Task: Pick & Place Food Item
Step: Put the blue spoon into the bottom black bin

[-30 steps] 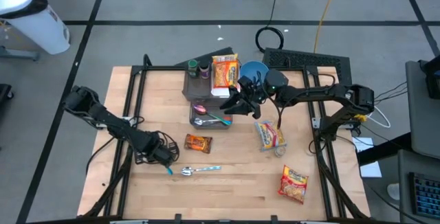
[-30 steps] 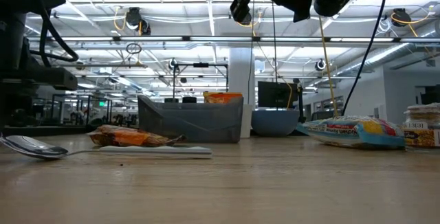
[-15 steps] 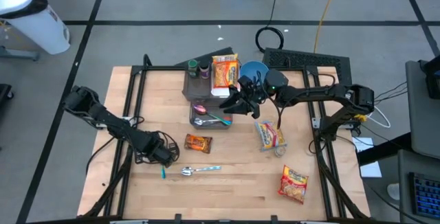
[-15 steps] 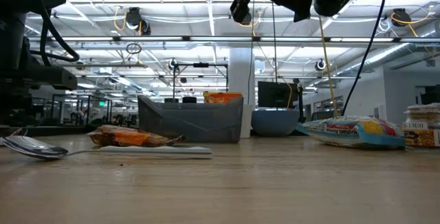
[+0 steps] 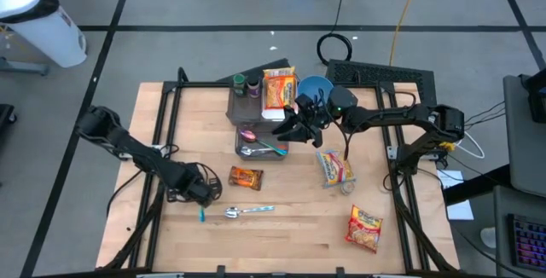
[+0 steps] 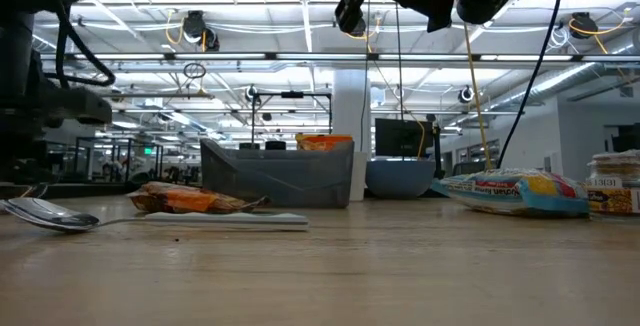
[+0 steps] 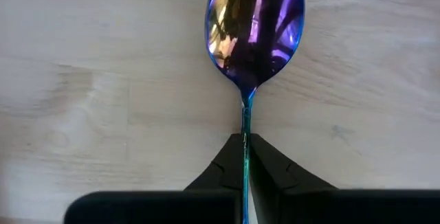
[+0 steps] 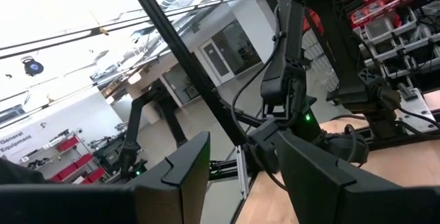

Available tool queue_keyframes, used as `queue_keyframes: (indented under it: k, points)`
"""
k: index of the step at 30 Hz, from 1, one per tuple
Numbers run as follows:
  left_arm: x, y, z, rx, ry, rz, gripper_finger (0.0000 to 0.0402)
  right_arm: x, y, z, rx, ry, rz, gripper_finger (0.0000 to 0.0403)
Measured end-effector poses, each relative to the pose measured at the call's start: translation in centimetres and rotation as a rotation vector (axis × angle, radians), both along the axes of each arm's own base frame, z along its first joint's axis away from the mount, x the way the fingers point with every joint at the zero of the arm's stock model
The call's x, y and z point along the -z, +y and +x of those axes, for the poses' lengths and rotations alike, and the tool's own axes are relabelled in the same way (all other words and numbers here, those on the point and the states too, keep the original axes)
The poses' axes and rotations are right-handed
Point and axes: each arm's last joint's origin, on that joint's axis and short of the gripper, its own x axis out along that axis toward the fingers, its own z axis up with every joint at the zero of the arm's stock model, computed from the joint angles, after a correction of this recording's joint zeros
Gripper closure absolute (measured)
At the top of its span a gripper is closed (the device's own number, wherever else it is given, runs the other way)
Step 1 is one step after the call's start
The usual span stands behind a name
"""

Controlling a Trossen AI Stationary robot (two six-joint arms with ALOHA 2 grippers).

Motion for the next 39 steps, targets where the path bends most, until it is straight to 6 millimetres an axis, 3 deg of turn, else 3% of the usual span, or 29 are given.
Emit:
queue_keyframes:
  k: [12,27,39]
  points:
    - [-2.0,0.6,-0.5,0.012,-0.142,0.050,0.0397,0.0,0.0,0.0,-0.001,0.000,0.000,0.0243]
    - [-7.8,4.0,-1.8,-0.170,-0.725,0.540,0.0397,0.2,0.2,0.1,0.004,0.023,0.007,0.0243]
    - [-11.8,8.7,2.3,-0.258,-0.959,0.876,0.0396,2.5,2.3,1.1,0.194,0.187,-0.115,0.0243]
